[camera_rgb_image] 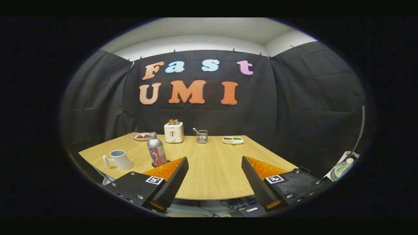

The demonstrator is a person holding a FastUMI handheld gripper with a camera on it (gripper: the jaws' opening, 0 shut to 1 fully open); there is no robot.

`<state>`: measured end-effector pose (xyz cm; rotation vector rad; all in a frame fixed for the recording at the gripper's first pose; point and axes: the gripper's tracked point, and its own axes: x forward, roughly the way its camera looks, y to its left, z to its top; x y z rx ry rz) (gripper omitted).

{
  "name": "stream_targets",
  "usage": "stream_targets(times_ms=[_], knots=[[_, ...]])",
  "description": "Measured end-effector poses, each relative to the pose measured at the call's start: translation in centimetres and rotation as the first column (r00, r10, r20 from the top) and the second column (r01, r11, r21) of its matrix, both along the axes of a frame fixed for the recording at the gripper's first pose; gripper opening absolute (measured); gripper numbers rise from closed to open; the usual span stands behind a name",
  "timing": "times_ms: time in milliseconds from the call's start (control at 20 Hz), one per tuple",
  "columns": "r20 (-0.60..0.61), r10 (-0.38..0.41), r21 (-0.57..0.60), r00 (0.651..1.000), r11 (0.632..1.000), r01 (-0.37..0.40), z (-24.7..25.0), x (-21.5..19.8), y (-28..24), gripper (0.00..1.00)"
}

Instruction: Take the bottle from table, then pour the juice into the cup, finally place the bottle on the coaster

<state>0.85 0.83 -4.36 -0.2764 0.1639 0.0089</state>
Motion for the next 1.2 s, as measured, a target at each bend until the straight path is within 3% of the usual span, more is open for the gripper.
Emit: stream_targets(times_ms=[1200], knots=[[0.005,-0.002,0.003,1.0,1.0,0.002,0.12,-0.37,-0.79,0.97]])
